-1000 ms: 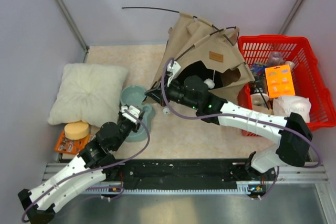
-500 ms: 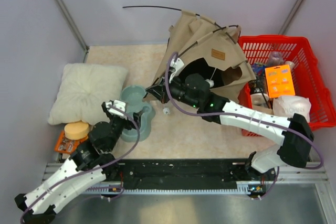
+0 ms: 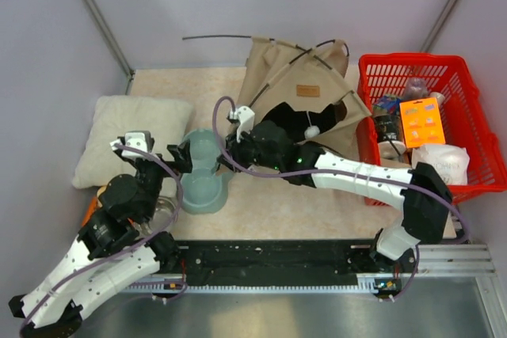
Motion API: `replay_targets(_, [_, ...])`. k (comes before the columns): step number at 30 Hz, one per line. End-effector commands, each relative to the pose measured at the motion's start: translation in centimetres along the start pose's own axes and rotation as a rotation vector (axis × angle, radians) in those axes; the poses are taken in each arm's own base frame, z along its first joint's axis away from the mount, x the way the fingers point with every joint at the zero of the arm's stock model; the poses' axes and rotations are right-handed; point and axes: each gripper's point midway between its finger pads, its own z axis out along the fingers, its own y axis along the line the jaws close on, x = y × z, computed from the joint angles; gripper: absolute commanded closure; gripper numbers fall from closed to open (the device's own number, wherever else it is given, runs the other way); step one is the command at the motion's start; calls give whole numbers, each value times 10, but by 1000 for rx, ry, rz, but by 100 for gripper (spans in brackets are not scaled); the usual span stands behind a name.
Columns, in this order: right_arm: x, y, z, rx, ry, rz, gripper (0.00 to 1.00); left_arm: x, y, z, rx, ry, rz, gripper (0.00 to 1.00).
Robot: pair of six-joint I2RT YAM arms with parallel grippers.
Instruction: Set up the pet tent
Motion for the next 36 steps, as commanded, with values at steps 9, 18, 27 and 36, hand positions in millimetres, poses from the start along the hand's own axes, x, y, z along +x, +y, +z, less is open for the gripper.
replay_targets(9, [-15, -18, -50, 224, 39, 33, 18, -22, -29, 34, -18, 10, -26, 1])
replay_targets(18, [-72, -23, -131, 268, -90, 83, 26, 7, -85, 57, 246, 153, -91, 5])
replay_targets(27, [-122, -71, -198, 505, -224, 41, 63, 54, -129, 75, 530, 303, -104, 32])
replay_targets(36, [-127, -75, -205, 537, -245, 38, 57, 89, -143, 108, 596, 360, -45, 41])
